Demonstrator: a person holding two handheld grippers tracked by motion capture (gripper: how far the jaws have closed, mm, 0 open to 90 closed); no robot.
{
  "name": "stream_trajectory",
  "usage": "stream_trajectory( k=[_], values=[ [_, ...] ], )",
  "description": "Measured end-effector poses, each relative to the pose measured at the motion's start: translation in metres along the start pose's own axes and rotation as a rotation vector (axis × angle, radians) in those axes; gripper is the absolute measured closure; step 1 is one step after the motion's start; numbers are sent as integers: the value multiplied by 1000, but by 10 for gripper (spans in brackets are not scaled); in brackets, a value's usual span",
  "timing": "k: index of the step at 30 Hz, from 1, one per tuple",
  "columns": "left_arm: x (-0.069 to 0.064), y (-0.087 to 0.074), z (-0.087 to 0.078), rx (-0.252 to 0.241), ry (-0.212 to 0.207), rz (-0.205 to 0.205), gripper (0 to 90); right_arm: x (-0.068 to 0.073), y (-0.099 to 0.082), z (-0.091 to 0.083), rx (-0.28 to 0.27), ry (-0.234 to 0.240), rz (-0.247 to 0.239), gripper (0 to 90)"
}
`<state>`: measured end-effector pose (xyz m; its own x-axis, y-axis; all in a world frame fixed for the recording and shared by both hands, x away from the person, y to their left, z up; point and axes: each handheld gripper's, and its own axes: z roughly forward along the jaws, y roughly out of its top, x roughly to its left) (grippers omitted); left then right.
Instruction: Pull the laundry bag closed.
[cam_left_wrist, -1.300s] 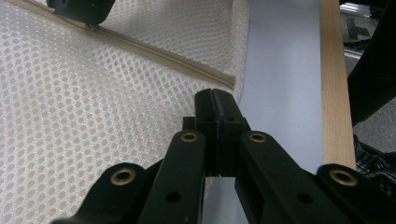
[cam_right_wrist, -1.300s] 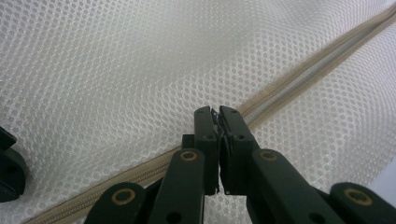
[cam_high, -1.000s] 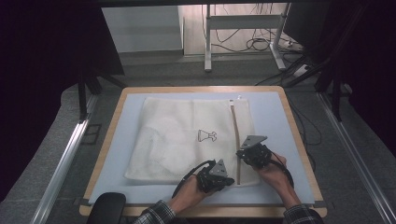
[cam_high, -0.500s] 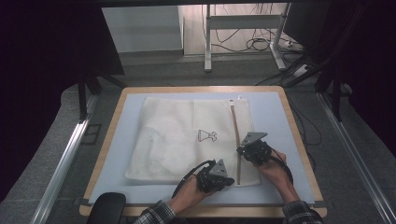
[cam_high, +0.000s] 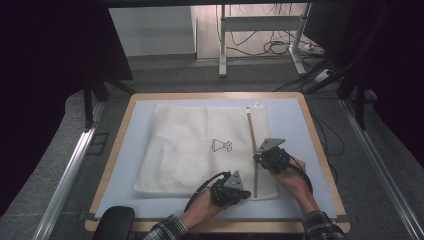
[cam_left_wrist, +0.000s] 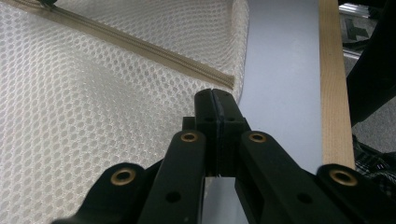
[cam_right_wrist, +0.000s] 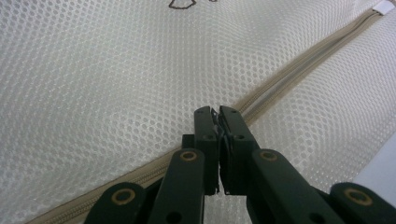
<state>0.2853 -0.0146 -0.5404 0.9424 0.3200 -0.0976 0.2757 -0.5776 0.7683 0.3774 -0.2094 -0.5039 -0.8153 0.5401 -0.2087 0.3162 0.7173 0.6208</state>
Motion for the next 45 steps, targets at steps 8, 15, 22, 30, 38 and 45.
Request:
stream_trajectory(
  k=[8,15,22,30,38,45],
  values=[
    [0,0,-1,9,4,23,900,-6,3,4,-1,-2,4,857],
    [-1,0,-1,10,8,34,900,-10,6,7,3,-3,-3,857],
    [-2,0,-2,18,19,66,900,-12,9,10,-2,0,-1,857],
    [-3,0,-2,16,20,74,900,-15,11,13,2,-5,0,859],
    [-4,0,-2,18,22,79,900,-21,13,16,6,-10,-1,860],
    [-4,0,-2,18,25,80,900,-29,16,20,3,-22,0,860]
  ],
)
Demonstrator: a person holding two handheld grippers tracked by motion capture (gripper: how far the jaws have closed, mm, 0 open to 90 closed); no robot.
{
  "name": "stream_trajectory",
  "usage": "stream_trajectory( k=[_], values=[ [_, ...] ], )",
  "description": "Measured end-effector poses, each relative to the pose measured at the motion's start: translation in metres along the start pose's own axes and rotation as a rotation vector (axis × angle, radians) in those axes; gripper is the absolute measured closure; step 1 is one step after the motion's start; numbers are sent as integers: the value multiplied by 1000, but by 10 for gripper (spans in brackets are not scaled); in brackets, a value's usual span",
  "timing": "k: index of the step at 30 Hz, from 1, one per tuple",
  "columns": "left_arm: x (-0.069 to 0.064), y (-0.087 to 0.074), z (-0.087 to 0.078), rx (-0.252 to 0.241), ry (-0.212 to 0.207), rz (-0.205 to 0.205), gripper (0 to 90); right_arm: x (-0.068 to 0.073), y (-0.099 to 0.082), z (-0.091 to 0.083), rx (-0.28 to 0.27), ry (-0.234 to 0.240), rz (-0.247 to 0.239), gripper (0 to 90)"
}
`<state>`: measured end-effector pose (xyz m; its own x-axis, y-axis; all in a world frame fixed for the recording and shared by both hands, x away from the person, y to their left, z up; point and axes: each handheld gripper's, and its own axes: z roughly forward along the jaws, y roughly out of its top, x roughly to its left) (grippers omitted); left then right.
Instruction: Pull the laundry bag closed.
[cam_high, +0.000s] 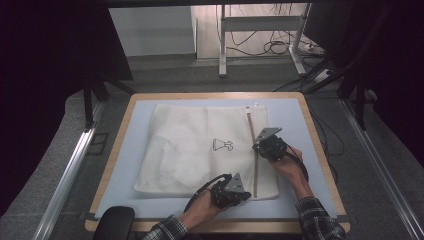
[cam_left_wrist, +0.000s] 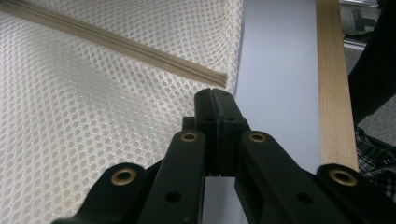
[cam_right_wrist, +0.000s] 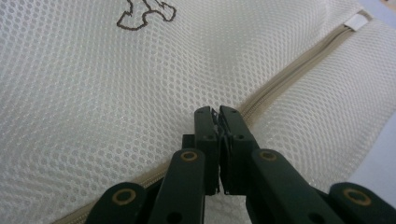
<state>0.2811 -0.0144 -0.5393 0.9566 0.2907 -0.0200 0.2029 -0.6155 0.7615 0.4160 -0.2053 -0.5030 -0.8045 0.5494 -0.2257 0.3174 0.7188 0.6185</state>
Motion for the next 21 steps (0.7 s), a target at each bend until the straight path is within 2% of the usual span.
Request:
stream_trajectory(
  k=[7,16,21],
  values=[
    [0,0,0,1,-1,0,900,-6,3,5,6,-13,-7,860],
    [1,0,0,1,-4,-3,900,-14,7,10,-1,-6,3,860],
    [0,0,0,1,-4,-3,900,-18,10,15,9,-17,-10,861]
  ],
)
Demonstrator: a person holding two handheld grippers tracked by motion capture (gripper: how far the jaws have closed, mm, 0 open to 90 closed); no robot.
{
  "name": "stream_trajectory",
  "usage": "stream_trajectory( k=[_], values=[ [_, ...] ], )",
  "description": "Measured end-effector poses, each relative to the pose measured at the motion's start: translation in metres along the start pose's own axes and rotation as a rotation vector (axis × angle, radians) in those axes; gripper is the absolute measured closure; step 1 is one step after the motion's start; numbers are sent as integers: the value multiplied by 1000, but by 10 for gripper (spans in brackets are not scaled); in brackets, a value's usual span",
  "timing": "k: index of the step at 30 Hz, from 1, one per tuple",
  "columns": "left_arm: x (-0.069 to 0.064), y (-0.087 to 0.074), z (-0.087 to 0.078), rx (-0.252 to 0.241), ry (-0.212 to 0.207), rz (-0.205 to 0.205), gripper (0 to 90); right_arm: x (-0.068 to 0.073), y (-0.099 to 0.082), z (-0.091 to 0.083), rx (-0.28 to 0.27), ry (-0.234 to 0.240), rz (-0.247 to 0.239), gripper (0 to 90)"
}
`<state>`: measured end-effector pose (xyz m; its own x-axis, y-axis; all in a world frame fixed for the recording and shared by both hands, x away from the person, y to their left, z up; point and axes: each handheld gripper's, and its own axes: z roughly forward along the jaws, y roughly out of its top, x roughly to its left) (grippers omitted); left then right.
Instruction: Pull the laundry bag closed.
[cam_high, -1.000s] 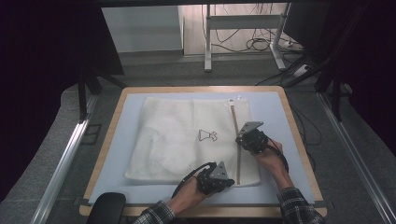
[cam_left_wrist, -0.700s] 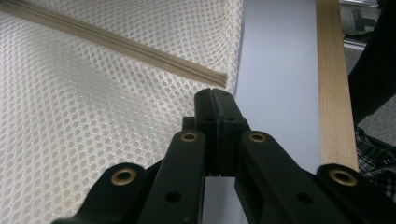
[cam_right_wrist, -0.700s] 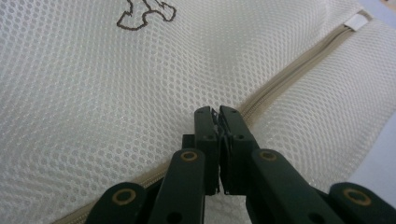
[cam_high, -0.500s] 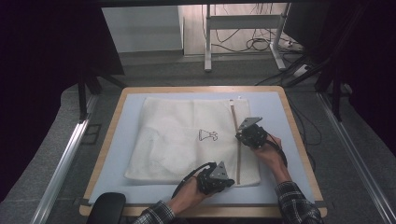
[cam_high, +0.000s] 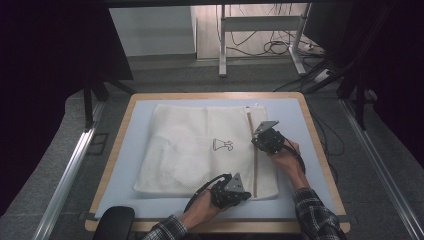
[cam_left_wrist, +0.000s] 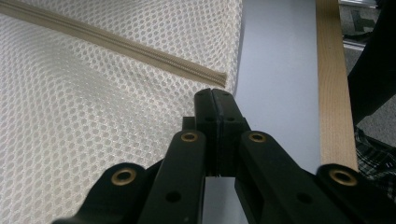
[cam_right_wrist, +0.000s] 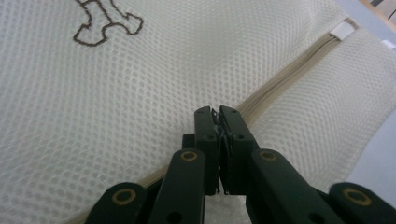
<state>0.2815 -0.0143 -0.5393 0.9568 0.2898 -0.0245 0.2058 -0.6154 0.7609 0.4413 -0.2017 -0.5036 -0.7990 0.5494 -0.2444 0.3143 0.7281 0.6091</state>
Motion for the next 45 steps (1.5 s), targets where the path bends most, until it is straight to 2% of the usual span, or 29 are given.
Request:
stream_trajectory(
  k=[6,22,31,45],
  values=[
    [0,0,0,0,0,0,900,-6,4,5,5,-7,-16,861],
    [0,0,0,-2,-3,-3,900,-22,13,18,13,-9,-15,861],
    [0,0,0,0,0,1,900,-29,17,24,12,-28,-20,861],
    [0,0,0,-1,2,2,900,-37,22,31,9,-32,-15,860]
  ],
)
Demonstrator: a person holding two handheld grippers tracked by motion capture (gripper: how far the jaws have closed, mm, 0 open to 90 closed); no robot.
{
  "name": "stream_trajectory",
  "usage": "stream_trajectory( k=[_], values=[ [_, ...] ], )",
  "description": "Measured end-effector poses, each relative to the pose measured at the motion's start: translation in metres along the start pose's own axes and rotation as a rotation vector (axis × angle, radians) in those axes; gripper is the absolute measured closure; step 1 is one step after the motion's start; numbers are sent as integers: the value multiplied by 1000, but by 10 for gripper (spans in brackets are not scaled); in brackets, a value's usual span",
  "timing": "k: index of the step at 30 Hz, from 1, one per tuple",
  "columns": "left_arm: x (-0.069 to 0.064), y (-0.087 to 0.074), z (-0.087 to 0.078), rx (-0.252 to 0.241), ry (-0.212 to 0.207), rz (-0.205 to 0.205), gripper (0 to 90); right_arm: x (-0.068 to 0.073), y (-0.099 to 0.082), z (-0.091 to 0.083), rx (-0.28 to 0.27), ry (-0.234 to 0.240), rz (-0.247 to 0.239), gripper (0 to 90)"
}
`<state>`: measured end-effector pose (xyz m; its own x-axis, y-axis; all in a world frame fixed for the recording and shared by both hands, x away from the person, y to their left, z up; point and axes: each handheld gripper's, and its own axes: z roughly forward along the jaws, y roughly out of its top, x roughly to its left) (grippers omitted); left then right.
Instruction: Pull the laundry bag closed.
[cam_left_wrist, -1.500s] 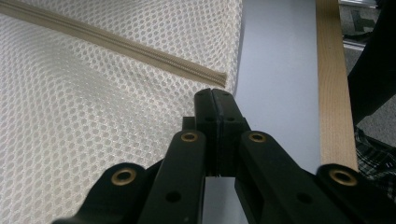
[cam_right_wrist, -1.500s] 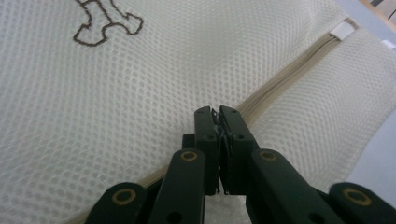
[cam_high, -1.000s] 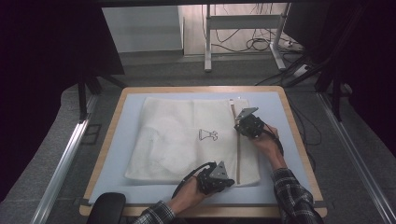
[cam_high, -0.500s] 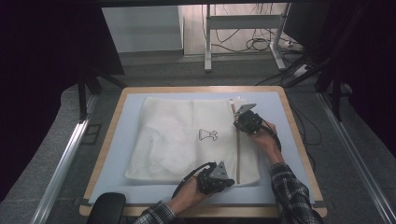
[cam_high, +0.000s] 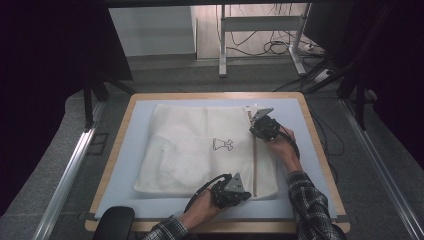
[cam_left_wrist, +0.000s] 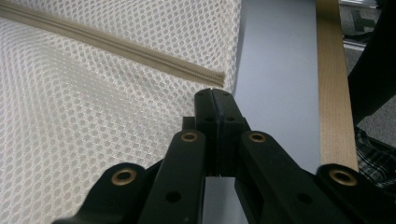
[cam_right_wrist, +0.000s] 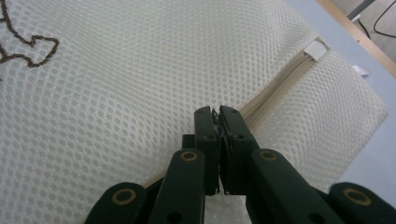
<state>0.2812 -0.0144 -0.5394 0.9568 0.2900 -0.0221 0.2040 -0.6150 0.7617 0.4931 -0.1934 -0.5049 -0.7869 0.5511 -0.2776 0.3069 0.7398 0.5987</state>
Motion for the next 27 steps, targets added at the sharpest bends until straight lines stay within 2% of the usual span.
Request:
stream_trajectory(
  k=[10,14,21,27],
  values=[
    [0,0,0,0,-1,-1,900,-11,2,7,-14,11,28,859],
    [0,0,0,0,3,2,900,-15,3,10,-21,-4,31,859],
    [-1,0,0,-1,5,5,900,-21,5,15,-30,1,54,859],
    [-1,0,1,-9,2,-7,900,-29,8,21,-37,3,64,859]
  ],
)
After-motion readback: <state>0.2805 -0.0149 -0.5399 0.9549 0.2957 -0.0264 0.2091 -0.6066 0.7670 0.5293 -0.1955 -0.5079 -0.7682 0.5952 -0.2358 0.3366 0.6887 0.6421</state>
